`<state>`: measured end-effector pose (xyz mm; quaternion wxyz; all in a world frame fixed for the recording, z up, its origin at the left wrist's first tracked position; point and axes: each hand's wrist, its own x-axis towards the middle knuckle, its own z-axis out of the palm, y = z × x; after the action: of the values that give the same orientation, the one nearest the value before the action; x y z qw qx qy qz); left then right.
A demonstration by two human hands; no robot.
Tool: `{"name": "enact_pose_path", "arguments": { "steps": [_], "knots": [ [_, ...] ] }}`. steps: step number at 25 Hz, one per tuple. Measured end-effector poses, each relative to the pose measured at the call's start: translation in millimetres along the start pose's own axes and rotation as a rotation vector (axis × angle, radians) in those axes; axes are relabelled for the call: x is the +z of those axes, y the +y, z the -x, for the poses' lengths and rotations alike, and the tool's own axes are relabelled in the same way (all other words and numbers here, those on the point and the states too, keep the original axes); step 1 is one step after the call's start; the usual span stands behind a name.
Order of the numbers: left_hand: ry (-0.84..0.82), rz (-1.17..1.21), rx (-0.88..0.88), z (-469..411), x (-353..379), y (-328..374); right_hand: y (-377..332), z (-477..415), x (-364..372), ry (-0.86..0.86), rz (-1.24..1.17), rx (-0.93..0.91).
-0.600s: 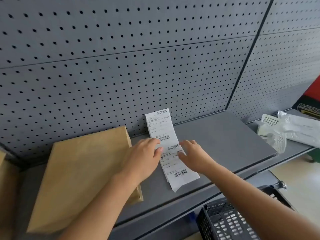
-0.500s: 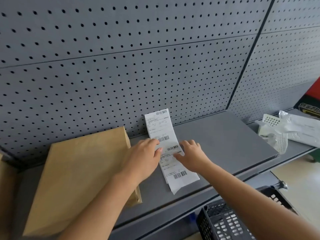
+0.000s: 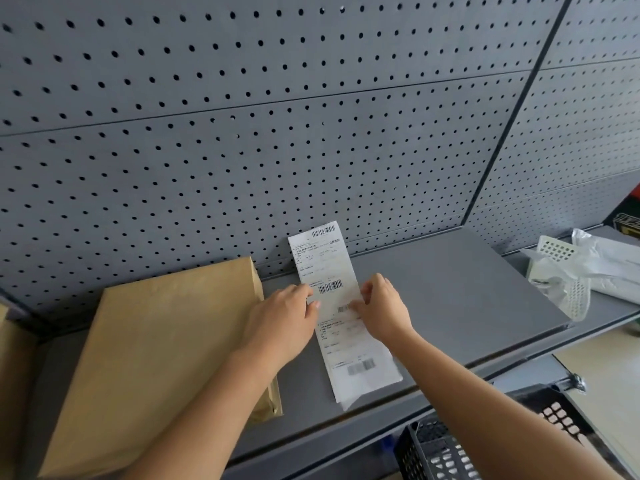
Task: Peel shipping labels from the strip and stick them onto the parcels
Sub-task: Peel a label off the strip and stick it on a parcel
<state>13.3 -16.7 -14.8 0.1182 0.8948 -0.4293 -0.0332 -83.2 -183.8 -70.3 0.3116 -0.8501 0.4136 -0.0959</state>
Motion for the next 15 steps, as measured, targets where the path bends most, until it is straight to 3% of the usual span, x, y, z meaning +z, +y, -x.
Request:
{"name": "enact_pose_path", "arguments": {
  "steps": [4,8,15],
  "knots": [
    [0.02,0.024,-0.02,0,-1,1,4,2,-7,0.018,-0.132,0.039],
    [0.023,0.014,-0.023,3,-2,4,-3,-1,0,-0.095,-0.062,0.039],
    [0.028,0.007,-0.013,4,-2,0,-12,-11,7,-0.073,0.044,0.065]
  ]
}}
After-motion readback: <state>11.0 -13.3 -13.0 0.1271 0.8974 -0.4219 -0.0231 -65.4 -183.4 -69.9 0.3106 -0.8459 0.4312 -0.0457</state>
